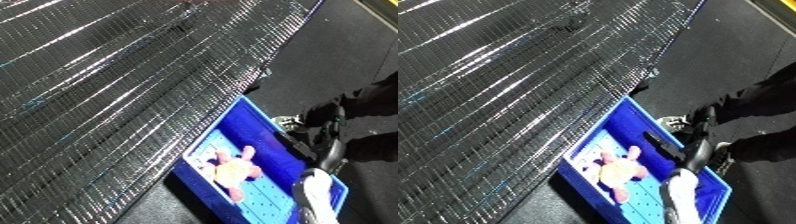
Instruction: Pick up the object and place it into the box
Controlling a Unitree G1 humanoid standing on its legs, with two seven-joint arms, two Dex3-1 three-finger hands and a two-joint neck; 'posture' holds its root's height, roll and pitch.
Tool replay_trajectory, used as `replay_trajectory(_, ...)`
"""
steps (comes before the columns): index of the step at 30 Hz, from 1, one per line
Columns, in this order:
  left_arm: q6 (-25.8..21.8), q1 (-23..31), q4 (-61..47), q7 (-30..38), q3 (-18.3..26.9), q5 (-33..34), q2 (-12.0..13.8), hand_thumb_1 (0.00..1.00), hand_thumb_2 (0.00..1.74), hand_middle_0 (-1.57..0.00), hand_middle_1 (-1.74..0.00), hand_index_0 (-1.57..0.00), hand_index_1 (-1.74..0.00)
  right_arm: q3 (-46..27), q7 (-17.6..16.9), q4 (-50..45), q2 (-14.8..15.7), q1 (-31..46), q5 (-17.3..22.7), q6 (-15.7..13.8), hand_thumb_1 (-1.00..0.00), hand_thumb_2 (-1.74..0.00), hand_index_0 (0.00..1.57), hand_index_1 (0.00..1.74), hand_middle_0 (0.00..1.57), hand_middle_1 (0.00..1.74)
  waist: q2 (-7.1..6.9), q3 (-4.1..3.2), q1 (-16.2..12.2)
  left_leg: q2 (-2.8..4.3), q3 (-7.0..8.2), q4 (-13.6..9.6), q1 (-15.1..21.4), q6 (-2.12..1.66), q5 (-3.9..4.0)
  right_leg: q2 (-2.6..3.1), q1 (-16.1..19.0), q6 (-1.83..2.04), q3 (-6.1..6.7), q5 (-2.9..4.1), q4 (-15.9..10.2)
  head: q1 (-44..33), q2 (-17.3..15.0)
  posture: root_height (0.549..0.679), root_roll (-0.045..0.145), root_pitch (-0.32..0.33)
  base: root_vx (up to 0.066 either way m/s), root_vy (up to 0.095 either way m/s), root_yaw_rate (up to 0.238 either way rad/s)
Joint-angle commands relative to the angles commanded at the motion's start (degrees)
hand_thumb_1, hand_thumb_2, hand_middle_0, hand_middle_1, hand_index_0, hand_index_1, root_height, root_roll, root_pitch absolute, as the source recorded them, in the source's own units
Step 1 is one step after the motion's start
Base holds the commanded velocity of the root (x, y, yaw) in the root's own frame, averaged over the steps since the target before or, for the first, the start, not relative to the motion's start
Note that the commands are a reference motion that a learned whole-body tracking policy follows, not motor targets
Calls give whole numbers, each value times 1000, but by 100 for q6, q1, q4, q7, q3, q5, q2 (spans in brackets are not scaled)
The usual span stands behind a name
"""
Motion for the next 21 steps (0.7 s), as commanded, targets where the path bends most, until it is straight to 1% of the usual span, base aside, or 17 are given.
replay_trajectory(3,-1,-2,-9,32,33,16,-10,1000,1740,-1570,-1740,-1570,-1740,117,34,-269,60,74,-270,88,0,0,0,0,0,0,-45,0,29,24,-17,8,-15,4,15,16,-2,-1,-11,-2,3,-137,-48,651,112,14,-15,-11,4)
replay_trajectory(7,29,11,-33,78,92,34,-11,1000,1740,-1570,-1740,-1570,-1740,338,76,-838,151,178,-793,281,0,0,0,0,0,0,-127,0,71,63,-43,23,-30,11,30,43,9,-3,-26,-2,11,-352,-115,650,108,11,-19,-15,29)
replay_trajectory(14,151,62,-40,111,175,114,5,1000,1740,-1570,-1740,-1570,-1740,841,252,-1656,273,202,-1477,642,0,0,0,0,0,0,-272,0,221,97,-131,29,-63,23,64,84,44,-6,-70,17,18,-822,-234,650,102,5,-25,-8,59)
replay_trajectory(18,212,102,-54,113,214,166,29,1000,1740,-1570,-1740,-1570,-1740,1127,315,-1870,328,137,-1734,816,0,0,0,0,0,0,-355,0,342,103,-198,54,-122,24,84,94,56,-7,-106,30,22,-1061,-261,650,98,1,-32,-12,90)
replay_trajectory(21,243,94,-50,126,216,212,56,1000,1740,-1570,-1740,-1570,-1740,1350,390,-1928,353,44,-1824,900,0,0,0,0,0,0,-413,0,454,106,-253,69,-165,26,94,101,64,-5,-136,40,29,-1355,-331,650,95,-1,-33,-11,108)
